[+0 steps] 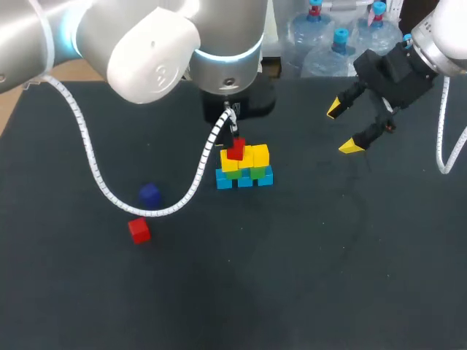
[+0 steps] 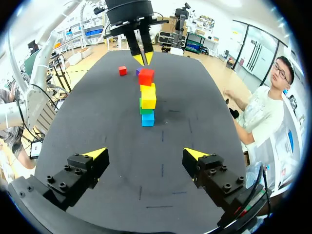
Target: Place the blue cubes, place green cubes on the blue cubes, place the yellow cubes on the green cubes, then place the red cubes on the yellow cubes, and place purple cube on the red cubes.
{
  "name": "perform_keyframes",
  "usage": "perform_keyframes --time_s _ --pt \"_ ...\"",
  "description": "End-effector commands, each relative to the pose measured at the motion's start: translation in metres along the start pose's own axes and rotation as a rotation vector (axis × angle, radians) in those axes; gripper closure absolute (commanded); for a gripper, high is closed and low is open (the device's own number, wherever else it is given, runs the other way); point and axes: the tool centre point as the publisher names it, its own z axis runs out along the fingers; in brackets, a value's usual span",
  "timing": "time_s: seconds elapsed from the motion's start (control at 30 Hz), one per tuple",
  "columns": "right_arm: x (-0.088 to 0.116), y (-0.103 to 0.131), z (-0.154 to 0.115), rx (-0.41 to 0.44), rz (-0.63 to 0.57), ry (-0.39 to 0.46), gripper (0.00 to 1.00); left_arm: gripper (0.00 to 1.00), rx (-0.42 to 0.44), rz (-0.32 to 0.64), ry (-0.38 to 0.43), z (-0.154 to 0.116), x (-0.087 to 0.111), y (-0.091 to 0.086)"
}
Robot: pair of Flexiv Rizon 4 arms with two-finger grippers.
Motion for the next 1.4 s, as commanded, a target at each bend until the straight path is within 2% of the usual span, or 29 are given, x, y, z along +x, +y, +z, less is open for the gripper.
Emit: perform_keyframes --time_s 0.03,0.57,0.83,0.93,1.03,1.1,1.17,1.27,1.4 --pt "0.000 0.000 0.000 0.000 -0.001 -0.001 0.00 1.00 0.010 0.002 0.007 0.005 -0.004 0.002" --pt "0.000 0.000 0.000 0.000 -0.001 -0.001 0.00 1.00 0.026 -0.008 0.006 0.007 -0.004 -0.004" --pt "0.000 0.000 0.000 0.000 -0.001 -0.001 0.00 1.00 0.002 -0.009 0.009 -0.001 -0.003 -0.003" --pt "0.000 0.000 0.000 0.000 -0.001 -0.001 0.00 1.00 -0.024 0.004 -0.014 -0.002 -0.006 -0.003" --pt "0.000 0.000 0.000 0.000 -0.001 -0.001 0.00 1.00 -0.076 0.024 -0.090 -0.004 -0.008 -0.003" --pt "0.000 0.000 0.000 0.000 -0.001 -0.001 0.00 0.94 -0.087 0.027 -0.106 -0.004 -0.009 -0.003" --pt "0.000 0.000 0.000 0.000 -0.001 -0.001 0.00 0.93 -0.112 0.030 -0.128 -0.008 -0.008 -0.004" --pt "0.000 0.000 0.000 0.000 -0.001 -0.001 0.00 0.93 -0.138 0.023 -0.124 -0.015 -0.004 -0.004" --pt "0.000 0.000 0.000 0.000 -0.001 -0.001 0.00 1.00 -0.157 0.013 -0.098 -0.026 0.002 -0.005"
